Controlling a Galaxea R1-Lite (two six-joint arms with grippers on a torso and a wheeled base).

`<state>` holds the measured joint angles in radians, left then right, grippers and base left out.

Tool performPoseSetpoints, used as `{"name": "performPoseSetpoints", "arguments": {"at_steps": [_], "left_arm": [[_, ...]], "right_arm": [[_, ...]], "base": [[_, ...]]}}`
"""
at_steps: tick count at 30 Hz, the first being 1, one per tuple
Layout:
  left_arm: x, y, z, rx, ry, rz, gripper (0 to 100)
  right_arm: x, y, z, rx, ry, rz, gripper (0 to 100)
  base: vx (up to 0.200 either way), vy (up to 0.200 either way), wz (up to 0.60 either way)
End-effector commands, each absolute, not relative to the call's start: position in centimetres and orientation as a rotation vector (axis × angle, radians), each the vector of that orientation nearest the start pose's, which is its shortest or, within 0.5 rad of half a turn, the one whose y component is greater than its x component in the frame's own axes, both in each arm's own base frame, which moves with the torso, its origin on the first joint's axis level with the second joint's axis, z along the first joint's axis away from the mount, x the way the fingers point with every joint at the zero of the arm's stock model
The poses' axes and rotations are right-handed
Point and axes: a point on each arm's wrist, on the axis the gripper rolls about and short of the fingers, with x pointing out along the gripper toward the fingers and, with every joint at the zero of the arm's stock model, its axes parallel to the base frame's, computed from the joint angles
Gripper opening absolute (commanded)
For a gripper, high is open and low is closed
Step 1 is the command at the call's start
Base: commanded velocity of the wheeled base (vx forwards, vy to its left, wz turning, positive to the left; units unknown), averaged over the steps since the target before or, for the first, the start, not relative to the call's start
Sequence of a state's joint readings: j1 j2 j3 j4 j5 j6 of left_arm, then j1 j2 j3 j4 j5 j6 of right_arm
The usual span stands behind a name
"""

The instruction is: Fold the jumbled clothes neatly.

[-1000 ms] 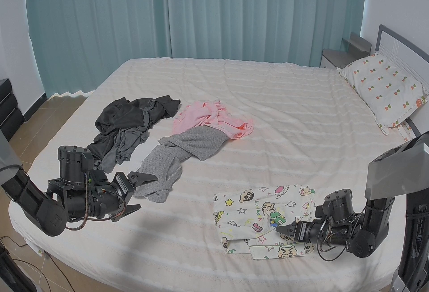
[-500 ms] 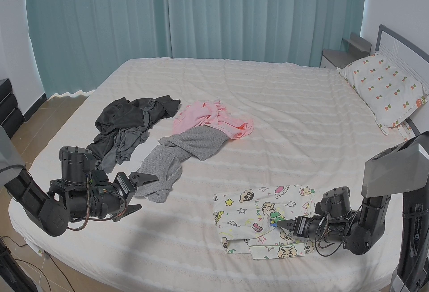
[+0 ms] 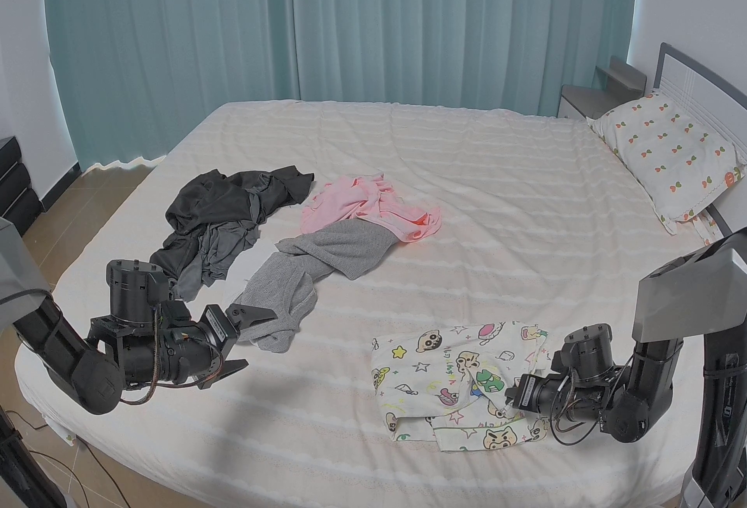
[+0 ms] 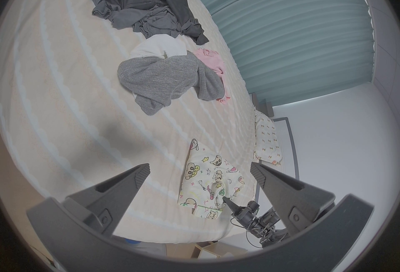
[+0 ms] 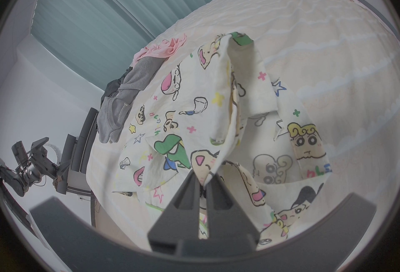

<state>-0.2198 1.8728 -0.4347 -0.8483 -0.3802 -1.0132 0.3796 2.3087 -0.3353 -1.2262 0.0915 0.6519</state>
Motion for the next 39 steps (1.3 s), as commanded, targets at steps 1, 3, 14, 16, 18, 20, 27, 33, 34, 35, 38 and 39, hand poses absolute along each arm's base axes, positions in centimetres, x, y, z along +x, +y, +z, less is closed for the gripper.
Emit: {"name": "performPoseSetpoints", "arguments": {"at_steps": [1,3,14,16,18,20,27,33,34,35,38,39], "left_arm": [[26.3,-6.7,6.5,-1.0,0.848,-0.225,100],[26.3,-6.7,6.5,-1.0,0.848,-0.225,100],[26.3,-6.7,6.4,-1.0,0.853,-0.222,100],[26.3,-6.8,6.3,-0.998,0.855,-0.223,100],[26.3,-6.8,6.3,-0.998,0.856,-0.222,100],[26.3,-6.8,6.2,-0.998,0.859,-0.22,100],[26.3,-6.7,6.2,-0.999,0.858,-0.219,100],[26.4,-6.7,6.0,-0.998,0.865,-0.215,100],[26.4,-6.7,6.0,-0.998,0.865,-0.215,100],[26.4,-6.7,6.0,-0.998,0.865,-0.215,100],[26.4,-6.7,6.0,-0.998,0.865,-0.215,100],[26.4,-6.7,6.0,-0.998,0.865,-0.215,100]], "right_arm": [[24.7,9.6,-1.7,0.527,0.839,0.222,0],[24.2,8.9,-1.2,0.541,0.848,0.251,0],[23.8,4.9,-1.1,0.514,0.875,0.32,0],[23.8,4.8,-1.5,0.511,0.888,0.311,0],[23.7,4.6,-2.2,0.481,0.907,0.314,0],[23.6,4.5,-2.9,0.452,0.927,0.32,0],[23.9,4.5,-3.5,0.446,0.932,0.315,100],[24.4,3.3,-2.9,0.476,0.883,0.283,100],[24.3,3.3,-2.8,0.479,0.878,0.29,100],[24.2,3.3,-2.8,0.482,0.875,0.3,100],[23.6,3.5,-2.4,0.514,0.878,0.333,100],[23.6,3.5,-2.4,0.514,0.878,0.333,100]], "base": [[0.0,0.0,0.0],[0.0,0.0,0.0],[0.0,0.0,0.0],[0.0,0.0,0.0],[0.0,0.0,0.0],[0.0,0.0,0.0],[0.0,0.0,0.0],[0.0,0.0,0.0],[0.0,0.0,0.0],[0.0,0.0,0.0],[0.0,0.0,0.0],[0.0,0.0,0.0]]}}
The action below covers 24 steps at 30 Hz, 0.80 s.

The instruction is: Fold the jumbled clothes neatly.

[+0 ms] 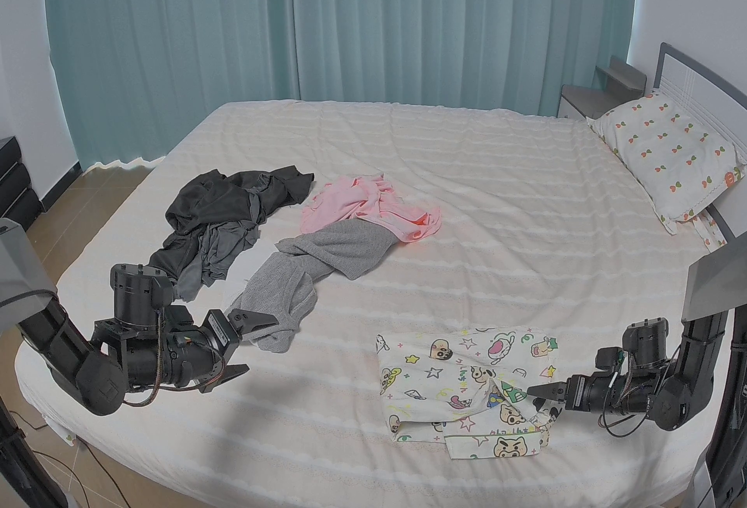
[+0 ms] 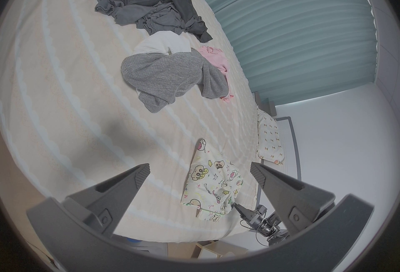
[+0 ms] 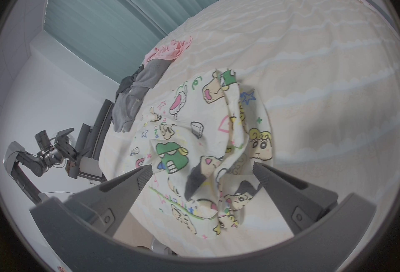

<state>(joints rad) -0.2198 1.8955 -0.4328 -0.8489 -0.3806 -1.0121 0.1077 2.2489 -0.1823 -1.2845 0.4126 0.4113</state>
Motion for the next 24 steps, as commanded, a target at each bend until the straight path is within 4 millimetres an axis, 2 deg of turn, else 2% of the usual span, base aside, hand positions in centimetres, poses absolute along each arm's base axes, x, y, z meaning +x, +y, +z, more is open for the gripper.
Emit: {"name": "performPoseSetpoints", "arguments": {"at_steps": [1,9,24], "left_arm": [[26.4,-6.7,5.9,-0.998,0.867,-0.214,100],[26.4,-6.8,5.7,-0.998,0.873,-0.209,100],[26.5,-6.8,5.6,-0.998,0.879,-0.206,100]], "right_arm": [[23.2,3.8,-2.1,0.524,0.881,0.353,100],[21.7,5.4,-1.5,0.523,0.891,0.426,100],[21.7,6.5,-2.6,0.5,0.908,0.458,100]], "base": [[0.0,0.0,0.0],[0.0,0.0,0.0],[0.0,0.0,0.0]]}}
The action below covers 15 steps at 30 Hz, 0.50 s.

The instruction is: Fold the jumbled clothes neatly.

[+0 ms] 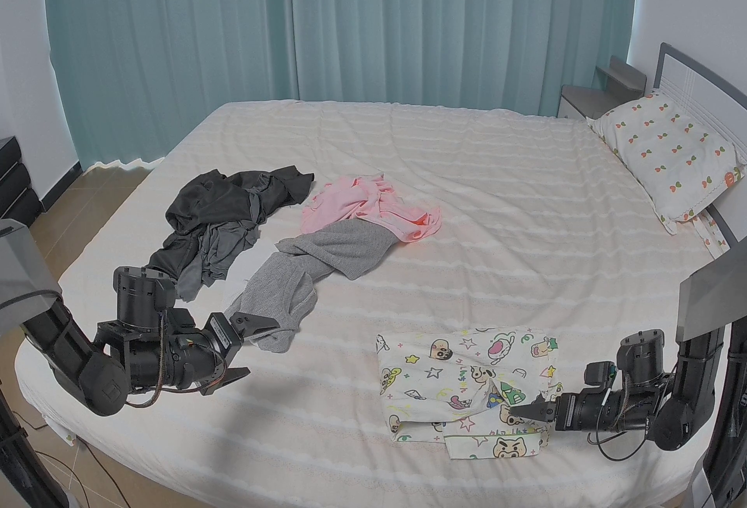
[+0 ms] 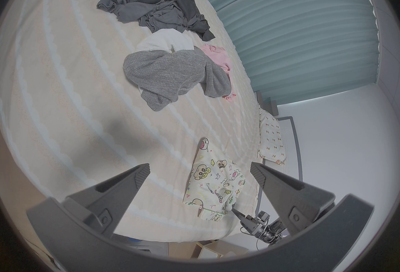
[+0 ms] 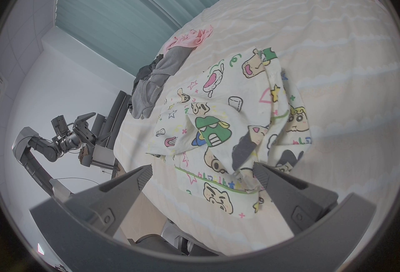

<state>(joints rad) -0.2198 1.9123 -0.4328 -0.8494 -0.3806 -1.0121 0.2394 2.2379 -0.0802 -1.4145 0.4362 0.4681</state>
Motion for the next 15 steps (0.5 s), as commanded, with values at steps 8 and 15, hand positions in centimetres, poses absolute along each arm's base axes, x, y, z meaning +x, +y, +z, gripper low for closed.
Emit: {"name": "performPoseSetpoints", "arguments": {"at_steps": [8,15], "left_arm": [[26.4,-6.8,5.5,-0.997,0.881,-0.206,100],[26.4,-6.8,5.5,-0.997,0.882,-0.208,100]], "right_arm": [[22.5,6.5,-3.8,0.488,0.909,0.406,100],[23.1,6.8,-4.1,0.485,0.877,0.417,0]], "base": [[0.0,0.0,0.0],[0.0,0.0,0.0]]}}
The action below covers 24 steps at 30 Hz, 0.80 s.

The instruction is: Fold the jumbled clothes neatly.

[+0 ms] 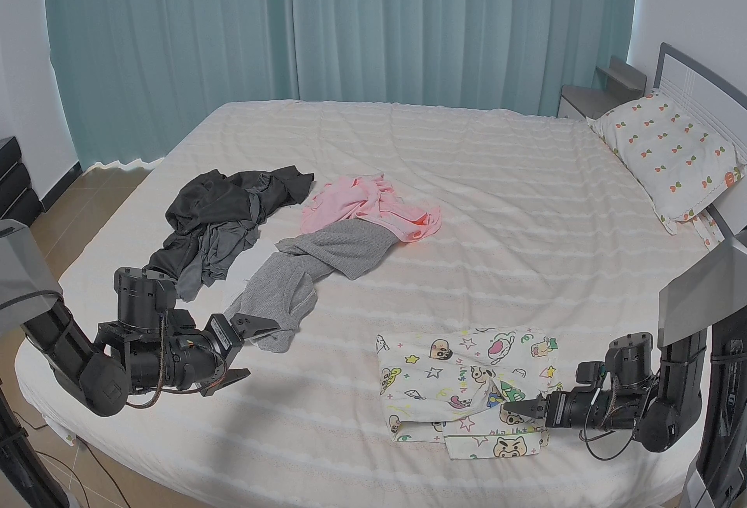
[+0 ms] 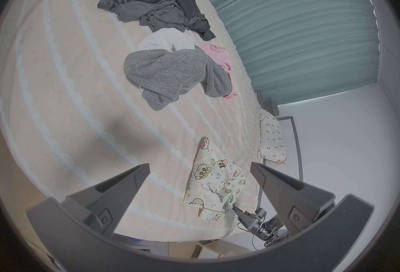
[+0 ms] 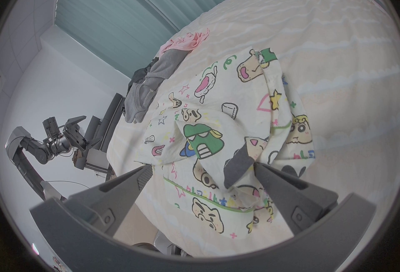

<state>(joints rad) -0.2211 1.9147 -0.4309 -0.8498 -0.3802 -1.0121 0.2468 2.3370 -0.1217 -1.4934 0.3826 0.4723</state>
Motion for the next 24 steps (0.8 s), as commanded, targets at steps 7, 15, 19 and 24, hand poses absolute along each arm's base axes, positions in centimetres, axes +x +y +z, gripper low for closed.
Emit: {"name": "performPoseSetpoints", "arguments": {"at_steps": [7,15,19,24], "left_arm": [[26.3,-6.8,5.5,-0.996,0.886,-0.205,100],[26.3,-6.8,5.4,-0.996,0.887,-0.204,100],[26.3,-6.8,5.4,-0.996,0.889,-0.203,100],[26.4,-6.8,5.3,-0.997,0.891,-0.2,100]], "right_arm": [[23.1,6.7,-4.4,0.481,0.883,0.399,0],[21.7,5.8,-2.5,0.483,0.841,0.402,0],[21.9,4.9,-2.3,0.486,0.828,0.372,0],[21.4,4.4,-2.7,0.45,0.858,0.361,0]], "base": [[0.0,0.0,0.0],[0.0,0.0,0.0],[0.0,0.0,0.0],[0.0,0.0,0.0]]}}
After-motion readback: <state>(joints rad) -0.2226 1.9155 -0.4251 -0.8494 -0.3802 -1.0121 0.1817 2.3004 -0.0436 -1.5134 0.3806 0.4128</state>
